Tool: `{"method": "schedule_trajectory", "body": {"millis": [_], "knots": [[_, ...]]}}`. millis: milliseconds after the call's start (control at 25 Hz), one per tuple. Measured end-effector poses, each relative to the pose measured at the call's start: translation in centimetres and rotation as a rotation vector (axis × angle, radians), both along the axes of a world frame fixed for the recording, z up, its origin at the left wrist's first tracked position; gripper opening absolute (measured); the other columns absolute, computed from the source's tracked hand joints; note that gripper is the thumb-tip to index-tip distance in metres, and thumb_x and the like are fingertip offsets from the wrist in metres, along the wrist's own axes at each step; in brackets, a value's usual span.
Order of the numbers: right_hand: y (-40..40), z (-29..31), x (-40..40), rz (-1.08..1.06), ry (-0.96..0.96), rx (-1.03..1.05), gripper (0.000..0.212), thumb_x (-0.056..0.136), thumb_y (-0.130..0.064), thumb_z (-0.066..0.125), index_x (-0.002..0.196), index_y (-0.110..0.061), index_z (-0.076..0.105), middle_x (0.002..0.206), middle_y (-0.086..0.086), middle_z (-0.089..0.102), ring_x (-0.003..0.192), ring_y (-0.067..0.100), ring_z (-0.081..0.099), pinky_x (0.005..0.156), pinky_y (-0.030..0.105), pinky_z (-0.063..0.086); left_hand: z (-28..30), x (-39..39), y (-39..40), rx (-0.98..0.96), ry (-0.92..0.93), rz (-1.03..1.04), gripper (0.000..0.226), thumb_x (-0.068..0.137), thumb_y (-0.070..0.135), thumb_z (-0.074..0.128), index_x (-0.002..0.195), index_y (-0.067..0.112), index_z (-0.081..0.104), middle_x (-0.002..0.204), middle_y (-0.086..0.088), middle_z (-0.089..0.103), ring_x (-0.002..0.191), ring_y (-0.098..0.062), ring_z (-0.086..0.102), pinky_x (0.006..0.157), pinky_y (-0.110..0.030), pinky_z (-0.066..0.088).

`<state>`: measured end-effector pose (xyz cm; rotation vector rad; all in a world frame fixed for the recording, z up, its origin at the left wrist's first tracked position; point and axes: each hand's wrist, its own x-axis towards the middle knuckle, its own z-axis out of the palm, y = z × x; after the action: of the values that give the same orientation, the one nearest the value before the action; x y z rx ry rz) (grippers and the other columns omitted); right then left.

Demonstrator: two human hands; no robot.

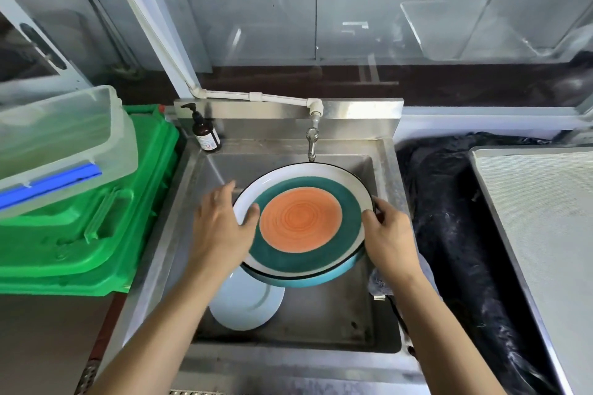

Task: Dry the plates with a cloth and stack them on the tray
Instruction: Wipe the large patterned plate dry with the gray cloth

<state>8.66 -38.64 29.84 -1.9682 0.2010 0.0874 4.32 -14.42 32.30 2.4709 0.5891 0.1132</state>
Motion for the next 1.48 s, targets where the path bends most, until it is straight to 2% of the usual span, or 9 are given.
{"method": "schedule_trajectory", "body": {"millis": [120,280,480,720,880,960,1120,1240,1480], "knots": [[0.1,0.2,-0.4,0.039,-0.036,-0.024,0.017,0.095,-0.013,0.049,0.087,-0.008,0.064,0.061,0.003,0.055,0.061,0.013,0.040,0.057,0.033,0.037,-0.6,0.5,1.5,-0.381,0.241,0.135,0.062,0.094,0.042,0.063,0.149,0.021,0.041,0.148,-0.003,0.048,0.131,-0.026,0.050,0.104,-0.042,0.044],[0.0,0.0,-1.1,0.034,-0.033,-0.051,0.017,0.098,-0.015,0.054,0.098,-0.017,0.071,0.069,-0.006,0.064,0.061,0.004,0.052,0.057,0.020,0.041,-1.1,0.0,2.2,-0.667,0.257,0.267,0.036,0.071,0.044,0.066,0.092,0.016,0.058,0.089,-0.008,0.053,0.077,-0.023,0.050,0.073,-0.033,0.041],[0.4,0.5,-2.0,-0.117,0.051,-0.115,0.026,0.094,-0.038,0.070,0.107,-0.016,0.071,0.093,-0.002,0.075,0.093,0.017,0.069,0.086,0.034,0.055,-1.1,0.1,3.0,-0.716,0.180,0.245,0.009,0.090,0.025,0.065,0.082,0.020,0.065,0.073,-0.002,0.063,0.062,-0.021,0.056,0.056,-0.025,0.043],[0.7,1.2,-4.1,-0.266,0.129,-0.002,0.022,0.095,-0.032,0.065,0.096,-0.011,0.072,0.076,0.012,0.066,0.056,0.014,0.053,0.052,0.020,0.043,-1.4,1.0,3.3,-0.758,0.160,0.103,0.008,0.086,0.025,0.065,0.086,0.018,0.069,0.078,-0.003,0.065,0.070,-0.025,0.058,0.066,-0.033,0.049],[-0.4,1.7,-5.4,-0.378,0.142,0.044,0.024,0.093,-0.030,0.064,0.095,-0.008,0.071,0.098,0.022,0.067,0.072,0.030,0.060,0.072,0.039,0.054,-0.7,1.6,1.6,-0.757,0.156,-0.031,0.014,0.083,0.030,0.063,0.082,0.017,0.069,0.061,0.005,0.059,0.057,-0.015,0.053,0.057,-0.026,0.044],[-1.4,1.8,-6.0,-0.422,0.126,0.054,0.022,0.092,-0.029,0.064,0.093,-0.009,0.072,0.084,0.020,0.066,0.066,0.022,0.053,0.065,0.035,0.048,-0.2,1.9,0.6,-0.749,0.153,-0.084,0.012,0.086,0.027,0.063,0.079,0.022,0.070,0.055,0.011,0.059,0.047,-0.008,0.051,0.050,-0.024,0.041],[-3.6,2.3,-7.4,-0.523,0.120,0.096,0.018,0.089,-0.027,0.064,0.073,-0.025,0.073,0.057,-0.012,0.061,0.052,0.003,0.049,0.051,0.015,0.040,0.3,2.4,-1.8,-0.730,0.169,-0.180,0.014,0.083,0.038,0.063,0.093,0.043,0.071,0.087,0.006,0.069,0.076,-0.023,0.059,0.069,-0.035,0.047],[-5.8,2.8,-8.6,-0.591,0.109,0.127,0.013,0.087,-0.029,0.064,0.085,-0.023,0.076,0.066,-0.007,0.065,0.061,0.009,0.054,0.060,0.025,0.043,0.6,2.7,-4.4,-0.740,0.202,-0.215,0.061,0.073,0.047,0.064,0.132,0.028,0.061,0.119,-0.005,0.068,0.104,-0.026,0.064,0.088,-0.042,0.053],[-12.0,2.3,-9.8,-0.709,0.082,0.108,0.018,0.087,-0.025,0.065,0.089,-0.009,0.073,0.087,0.022,0.064,0.071,0.017,0.049,0.062,0.031,0.038,1.4,3.1,-11.2,-0.722,0.221,-0.309,0.066,0.078,0.047,0.065,0.140,0.026,0.054,0.124,-0.002,0.063,0.100,-0.022,0.061,0.073,-0.035,0.053]]}}
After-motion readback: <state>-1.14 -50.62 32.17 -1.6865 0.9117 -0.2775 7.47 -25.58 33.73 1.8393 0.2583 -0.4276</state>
